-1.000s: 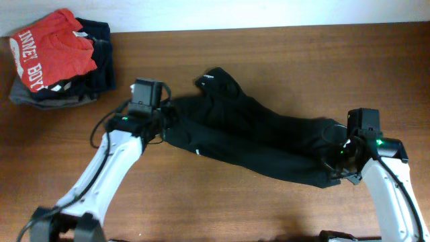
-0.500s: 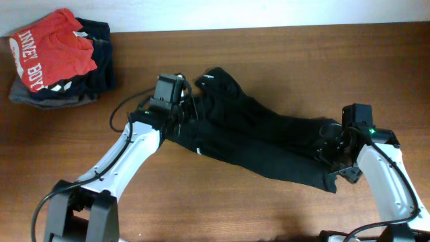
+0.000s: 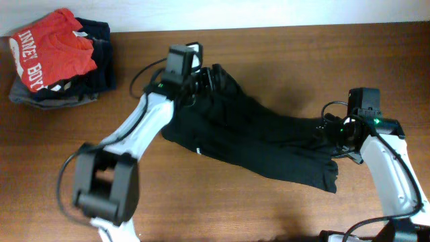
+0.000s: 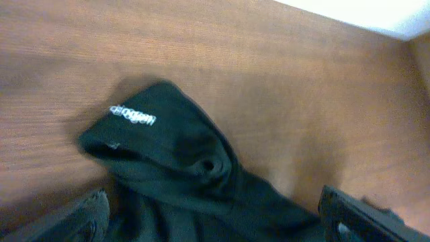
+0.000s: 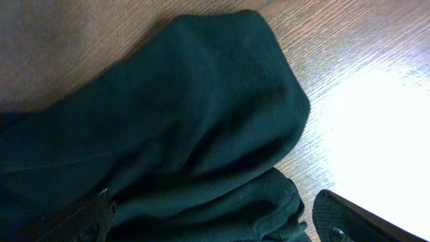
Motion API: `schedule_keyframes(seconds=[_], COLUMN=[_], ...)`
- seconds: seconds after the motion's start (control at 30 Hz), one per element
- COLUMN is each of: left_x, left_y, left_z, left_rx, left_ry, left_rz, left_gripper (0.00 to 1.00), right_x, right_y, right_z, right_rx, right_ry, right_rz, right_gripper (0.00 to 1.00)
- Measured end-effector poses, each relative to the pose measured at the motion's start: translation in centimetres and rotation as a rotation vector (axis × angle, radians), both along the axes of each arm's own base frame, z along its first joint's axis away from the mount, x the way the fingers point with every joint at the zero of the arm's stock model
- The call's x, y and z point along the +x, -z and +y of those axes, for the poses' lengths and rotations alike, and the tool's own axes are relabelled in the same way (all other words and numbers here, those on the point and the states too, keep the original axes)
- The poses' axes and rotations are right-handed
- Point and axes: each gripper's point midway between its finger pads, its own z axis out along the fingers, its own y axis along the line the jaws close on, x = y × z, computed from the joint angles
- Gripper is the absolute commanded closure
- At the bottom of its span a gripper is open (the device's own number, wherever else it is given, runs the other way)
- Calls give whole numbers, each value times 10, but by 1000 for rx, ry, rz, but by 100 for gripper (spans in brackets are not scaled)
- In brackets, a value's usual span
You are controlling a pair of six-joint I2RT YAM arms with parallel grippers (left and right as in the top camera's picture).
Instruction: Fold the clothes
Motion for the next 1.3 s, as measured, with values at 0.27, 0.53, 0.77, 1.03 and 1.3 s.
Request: schedule_keyframes(seconds=[0.27, 0.53, 0.77, 1.03, 1.3], left_x=[15, 3, 4, 10, 16], left_y=[36, 36, 49, 74, 69], left_z=[-54, -77, -75, -78, -82], left_rx=[31, 12, 6, 0, -15], left_ry=[91, 89, 61, 52, 52], left_rz=[215, 259, 295, 314, 285], left_gripper=[1, 7, 7, 9, 19], right_x=[-4, -4, -4, -5, -1], right_y=[12, 13, 13, 13, 13], right_z=[6, 7, 7, 7, 6], right_rx=[33, 37, 37, 32, 28], right_ry=[-29, -33, -35, -53, -56], right_rz=[51, 56, 57, 60, 47], right_gripper=[1, 1, 1, 1, 1])
